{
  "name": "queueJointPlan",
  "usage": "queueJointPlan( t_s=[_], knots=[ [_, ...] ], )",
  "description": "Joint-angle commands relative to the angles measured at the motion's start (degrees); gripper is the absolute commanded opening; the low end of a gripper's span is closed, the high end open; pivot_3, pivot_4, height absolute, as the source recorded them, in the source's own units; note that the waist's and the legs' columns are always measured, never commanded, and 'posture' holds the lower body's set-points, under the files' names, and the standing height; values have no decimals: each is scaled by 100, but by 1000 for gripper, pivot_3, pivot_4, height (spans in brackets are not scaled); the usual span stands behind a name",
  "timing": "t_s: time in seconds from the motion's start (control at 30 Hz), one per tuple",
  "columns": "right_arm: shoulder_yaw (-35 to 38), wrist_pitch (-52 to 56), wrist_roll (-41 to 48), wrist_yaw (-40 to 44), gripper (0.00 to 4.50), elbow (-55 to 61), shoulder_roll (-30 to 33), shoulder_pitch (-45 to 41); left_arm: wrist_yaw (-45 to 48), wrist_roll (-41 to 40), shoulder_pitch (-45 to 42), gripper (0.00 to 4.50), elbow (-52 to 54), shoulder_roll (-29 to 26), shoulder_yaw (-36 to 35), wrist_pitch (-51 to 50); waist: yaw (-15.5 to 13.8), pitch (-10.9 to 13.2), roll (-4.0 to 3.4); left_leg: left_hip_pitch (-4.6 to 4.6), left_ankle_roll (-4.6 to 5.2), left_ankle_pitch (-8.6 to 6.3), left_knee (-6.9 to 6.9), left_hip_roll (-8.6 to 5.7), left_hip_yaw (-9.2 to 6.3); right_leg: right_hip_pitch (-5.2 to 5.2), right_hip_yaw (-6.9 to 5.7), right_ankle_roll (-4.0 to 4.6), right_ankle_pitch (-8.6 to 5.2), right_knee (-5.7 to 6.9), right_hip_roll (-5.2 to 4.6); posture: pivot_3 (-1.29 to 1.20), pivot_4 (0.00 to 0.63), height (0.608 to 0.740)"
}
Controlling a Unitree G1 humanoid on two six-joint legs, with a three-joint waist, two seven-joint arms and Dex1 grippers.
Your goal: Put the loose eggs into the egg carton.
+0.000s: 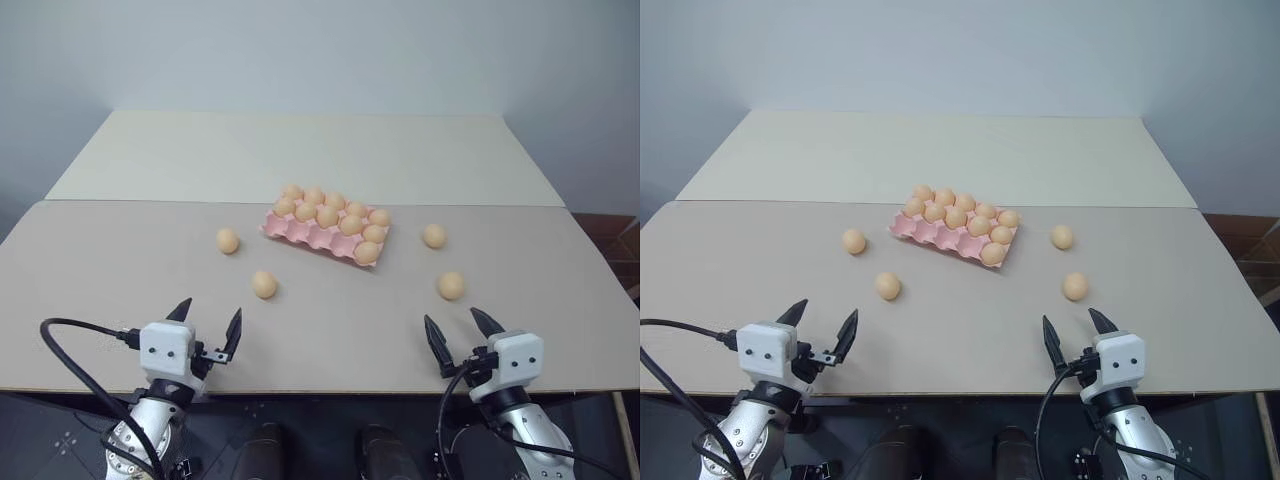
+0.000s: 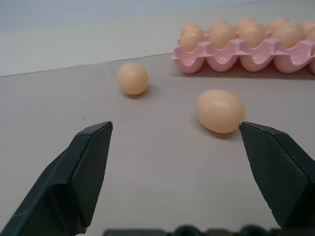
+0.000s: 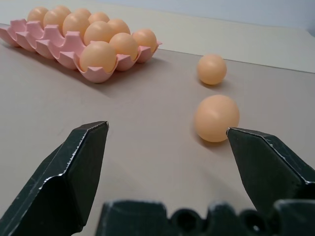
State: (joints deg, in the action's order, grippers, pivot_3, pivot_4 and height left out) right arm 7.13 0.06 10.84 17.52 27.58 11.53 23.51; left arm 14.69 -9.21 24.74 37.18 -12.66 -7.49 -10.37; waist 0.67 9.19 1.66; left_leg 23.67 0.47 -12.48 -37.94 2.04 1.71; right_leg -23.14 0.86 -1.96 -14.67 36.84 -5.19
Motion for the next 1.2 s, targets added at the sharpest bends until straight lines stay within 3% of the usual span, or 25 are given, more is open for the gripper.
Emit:
queueJointPlan(
  t_s=[0.03, 0.57, 0.73, 0.93, 1.2],
  knots=[
    [15, -176, 32, 33, 4500, 105, 21, 21, 94, 22, 82, 4457, 294, -128, 56, 10, 0, 0, 0, 0, 0, 0, 0, 0, 0, 0, 0, 0, 0, 0, 0, 0, 150, 740],
    [95, -58, 135, 236, 4500, 181, 178, 127, 288, 81, 17, 4457, 292, -304, 323, 142, -1, -1, -1, -1, 0, 0, 0, 0, -1, 0, 0, 2, -2, 0, -1, 0, 150, 740],
    [150, 333, 266, 0, 4500, 589, 126, 164, 663, -88, -276, 4457, 277, -710, 289, -185, -4, -4, -6, -1, 0, 0, 0, 1, 0, -1, 0, 3, -2, 3, 0, 0, 150, 740],
    [174, 2051, 728, -843, 4500, 1385, -14, -369, 1428, -798, -989, 4457, 350, -1363, 269, -675, -1, -5, -8, -4, 0, 0, 0, 3, -7, -2, 1, 0, 1, 10, 1, 0, 150, 740],
    [26, 4503, 50, -1845, 4500, 1670, 337, -1860, 2439, -1292, -2008, 4457, 125, -2325, 438, -1057, 3, -5, -10, -6, 0, 1, 0, -2, 0, -2, 0, -23, 13, 17, 4, 0, 150, 740]
  ],
)
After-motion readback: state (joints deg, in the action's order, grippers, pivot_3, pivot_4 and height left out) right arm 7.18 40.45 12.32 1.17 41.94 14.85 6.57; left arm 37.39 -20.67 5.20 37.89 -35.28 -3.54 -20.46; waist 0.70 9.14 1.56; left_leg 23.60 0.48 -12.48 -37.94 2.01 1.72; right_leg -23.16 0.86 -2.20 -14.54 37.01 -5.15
